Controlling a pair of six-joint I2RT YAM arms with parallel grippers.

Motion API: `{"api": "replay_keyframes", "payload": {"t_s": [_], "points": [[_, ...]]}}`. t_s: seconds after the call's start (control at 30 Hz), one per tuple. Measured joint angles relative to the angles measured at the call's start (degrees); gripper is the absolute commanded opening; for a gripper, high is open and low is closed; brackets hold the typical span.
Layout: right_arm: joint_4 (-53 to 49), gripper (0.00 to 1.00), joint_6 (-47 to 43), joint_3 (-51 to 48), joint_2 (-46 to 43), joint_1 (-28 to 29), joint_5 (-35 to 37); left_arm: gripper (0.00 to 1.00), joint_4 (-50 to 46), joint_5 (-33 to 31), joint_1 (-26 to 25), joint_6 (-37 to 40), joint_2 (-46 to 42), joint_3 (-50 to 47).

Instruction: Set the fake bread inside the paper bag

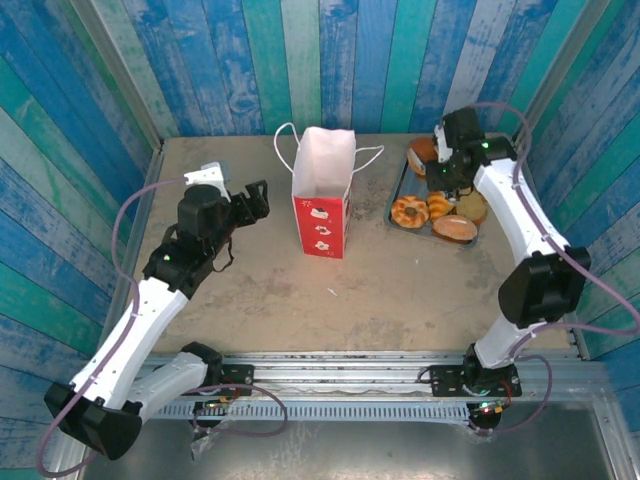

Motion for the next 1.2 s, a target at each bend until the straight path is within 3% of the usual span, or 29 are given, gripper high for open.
{"api": "replay_keyframes", "payload": {"t_s": [0.3,0.57,0.8,1.0,1.2], "points": [[0.0,0.45,1.3,-0.2,-12.6,2.9,-3.0,0.99,3.2,9.5,0.0,-3.7,6.6,4.0],[0.0,0.45,2.7,6.3,-16.2,11.0,-4.0,0.95,7.4,14.6,0.0,-8.1,14.4,6.0],[0.0,0.45,3.3,15.0,-13.0,21.4,-4.1,0.75,10.9,15.3,0.0,-11.1,17.4,5.9],[-0.5,0.45,3.2,19.1,-5.3,27.3,-3.8,0.70,13.4,15.6,0.0,-12.6,19.2,4.6],[-3.9,0.45,3.2,20.9,1.7,28.6,-1.9,0.65,14.7,16.1,0.0,-13.3,20.6,4.3]]}}
